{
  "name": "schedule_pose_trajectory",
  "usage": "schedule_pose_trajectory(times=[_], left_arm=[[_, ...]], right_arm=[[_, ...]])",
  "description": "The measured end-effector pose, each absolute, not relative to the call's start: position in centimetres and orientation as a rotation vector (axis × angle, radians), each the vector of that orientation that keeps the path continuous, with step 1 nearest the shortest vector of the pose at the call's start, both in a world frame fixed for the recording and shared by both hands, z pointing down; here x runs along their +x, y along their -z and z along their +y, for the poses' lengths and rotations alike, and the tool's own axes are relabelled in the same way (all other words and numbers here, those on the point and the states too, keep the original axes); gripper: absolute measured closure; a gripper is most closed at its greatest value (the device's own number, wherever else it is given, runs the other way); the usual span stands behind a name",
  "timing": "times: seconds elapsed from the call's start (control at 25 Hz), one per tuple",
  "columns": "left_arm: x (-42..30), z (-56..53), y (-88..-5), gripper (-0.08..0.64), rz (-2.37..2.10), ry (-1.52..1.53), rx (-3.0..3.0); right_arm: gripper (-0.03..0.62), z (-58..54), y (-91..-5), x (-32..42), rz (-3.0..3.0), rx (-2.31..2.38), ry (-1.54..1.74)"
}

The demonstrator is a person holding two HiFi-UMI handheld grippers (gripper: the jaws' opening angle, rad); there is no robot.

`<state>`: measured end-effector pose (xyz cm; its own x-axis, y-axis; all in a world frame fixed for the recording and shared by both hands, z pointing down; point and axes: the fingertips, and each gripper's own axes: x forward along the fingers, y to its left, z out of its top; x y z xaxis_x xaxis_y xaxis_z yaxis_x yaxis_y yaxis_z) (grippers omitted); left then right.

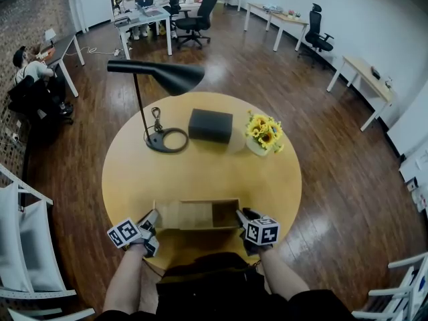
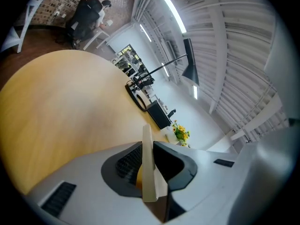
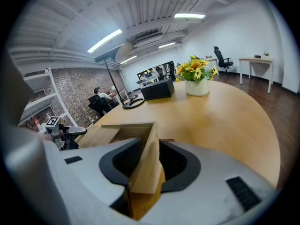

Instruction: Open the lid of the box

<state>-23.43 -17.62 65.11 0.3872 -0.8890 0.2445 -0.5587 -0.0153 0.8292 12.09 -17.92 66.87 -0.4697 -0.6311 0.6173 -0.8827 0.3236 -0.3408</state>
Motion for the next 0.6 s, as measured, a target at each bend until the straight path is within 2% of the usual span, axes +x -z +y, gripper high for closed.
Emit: schedule_pose_trajectory(times=[0.6], left_arm=[[-29.4,-16.7,-64.9,0.503,-1.386,0.487,1.650]], right_arm=[[0.471,-17.8,-66.5,11.7,-2.231,1.347,-0.931]])
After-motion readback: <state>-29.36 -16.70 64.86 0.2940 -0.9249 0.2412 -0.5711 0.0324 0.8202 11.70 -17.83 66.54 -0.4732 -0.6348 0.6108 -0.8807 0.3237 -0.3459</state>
